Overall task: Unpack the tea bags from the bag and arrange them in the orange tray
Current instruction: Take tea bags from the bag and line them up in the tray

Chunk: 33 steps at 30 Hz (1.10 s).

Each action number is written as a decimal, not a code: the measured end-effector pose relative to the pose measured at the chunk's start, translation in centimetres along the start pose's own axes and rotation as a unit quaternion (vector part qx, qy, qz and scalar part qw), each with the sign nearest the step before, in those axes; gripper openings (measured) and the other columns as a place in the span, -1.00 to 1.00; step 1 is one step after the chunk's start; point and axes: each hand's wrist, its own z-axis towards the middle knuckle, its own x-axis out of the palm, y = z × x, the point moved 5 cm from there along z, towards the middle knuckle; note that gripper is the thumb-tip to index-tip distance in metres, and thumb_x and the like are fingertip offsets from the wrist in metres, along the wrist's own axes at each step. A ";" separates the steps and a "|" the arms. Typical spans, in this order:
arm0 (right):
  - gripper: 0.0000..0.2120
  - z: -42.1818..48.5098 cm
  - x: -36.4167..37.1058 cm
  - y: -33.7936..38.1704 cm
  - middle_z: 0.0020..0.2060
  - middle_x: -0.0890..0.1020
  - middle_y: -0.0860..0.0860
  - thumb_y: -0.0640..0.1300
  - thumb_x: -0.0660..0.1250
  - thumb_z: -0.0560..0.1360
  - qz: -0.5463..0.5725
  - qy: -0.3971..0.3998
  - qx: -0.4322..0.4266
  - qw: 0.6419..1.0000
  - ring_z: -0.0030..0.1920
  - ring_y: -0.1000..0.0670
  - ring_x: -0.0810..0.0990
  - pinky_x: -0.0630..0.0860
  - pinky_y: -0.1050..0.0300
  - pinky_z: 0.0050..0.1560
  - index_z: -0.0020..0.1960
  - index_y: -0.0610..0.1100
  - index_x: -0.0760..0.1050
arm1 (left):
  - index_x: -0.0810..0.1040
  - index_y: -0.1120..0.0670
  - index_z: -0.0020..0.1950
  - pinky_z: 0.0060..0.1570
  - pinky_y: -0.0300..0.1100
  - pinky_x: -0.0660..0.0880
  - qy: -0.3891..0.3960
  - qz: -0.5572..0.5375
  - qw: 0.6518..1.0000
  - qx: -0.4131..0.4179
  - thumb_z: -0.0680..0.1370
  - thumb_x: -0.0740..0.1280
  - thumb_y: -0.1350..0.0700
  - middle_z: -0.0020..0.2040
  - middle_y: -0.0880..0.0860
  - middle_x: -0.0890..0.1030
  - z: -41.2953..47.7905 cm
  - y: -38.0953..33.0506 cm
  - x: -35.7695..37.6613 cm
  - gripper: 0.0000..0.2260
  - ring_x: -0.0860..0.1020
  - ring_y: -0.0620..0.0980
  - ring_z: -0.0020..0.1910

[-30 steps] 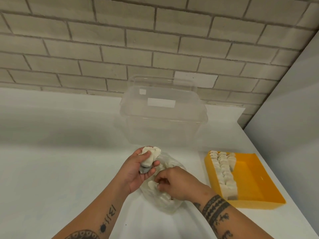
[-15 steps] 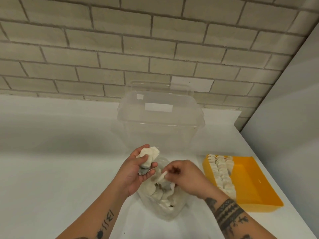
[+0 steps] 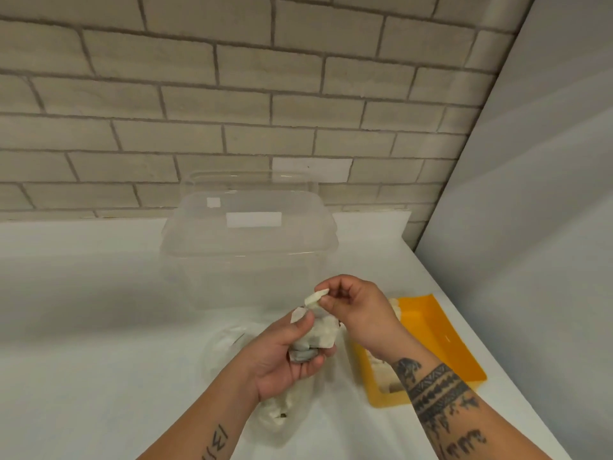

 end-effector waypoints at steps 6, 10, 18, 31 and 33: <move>-0.82 -0.2 -4.1 -1.0 -0.24 0.67 0.01 -0.37 0.38 0.54 0.058 -0.032 0.015 0.998 -0.18 0.01 0.61 0.56 0.08 -0.12 -0.04 -0.11 0.65 | 0.58 0.17 0.22 -0.33 -0.20 0.63 -0.063 0.049 0.996 0.028 0.37 0.48 0.25 -0.11 0.12 0.70 2.8 1.1 2.5 -0.59 0.66 -0.02 -0.23; -0.83 -0.2 -7.7 -1.4 -0.19 0.67 -0.06 -0.35 0.37 0.55 0.067 -0.060 0.007 0.996 -0.17 0.06 0.63 0.60 0.18 -0.14 0.00 -0.12 0.65 | 0.56 0.23 0.24 -0.29 -0.14 0.66 -0.112 0.038 0.992 0.053 0.47 0.46 0.24 -0.01 0.22 0.71 4.5 1.4 3.8 -0.65 0.69 0.11 -0.09; -0.67 0.2 -11.9 -3.8 -0.10 0.67 0.02 -0.31 0.39 0.54 0.011 -0.040 0.017 0.999 -0.13 0.01 0.65 0.60 0.21 -0.08 0.20 0.04 0.56 | 0.50 0.19 0.25 -0.02 -0.04 0.67 -0.123 0.042 0.983 0.131 0.63 0.30 0.30 0.09 0.23 0.71 7.7 1.8 7.7 -0.80 0.71 0.21 0.03; -0.55 -0.2 -16.4 -6.9 0.10 0.64 0.15 -0.34 0.40 0.51 -0.011 -0.026 0.015 0.999 -0.08 0.00 0.67 0.63 0.18 0.03 0.25 0.11 0.50 | 0.58 0.03 0.21 -0.19 -0.08 0.64 -0.223 0.077 0.955 0.177 0.52 0.48 0.21 0.09 0.13 0.71 11.2 4.9 10.1 -0.71 0.72 0.13 0.00; -0.59 -0.4 -16.9 -7.1 0.06 0.66 0.09 -0.35 0.39 0.51 -0.009 -0.013 0.027 0.999 -0.05 0.05 0.67 0.62 0.23 0.05 0.23 0.06 0.52 | 0.59 0.02 0.20 -0.18 -0.08 0.63 -0.240 0.088 0.947 0.193 0.53 0.48 0.19 0.07 0.12 0.72 11.5 5.0 10.2 -0.73 0.72 0.15 0.01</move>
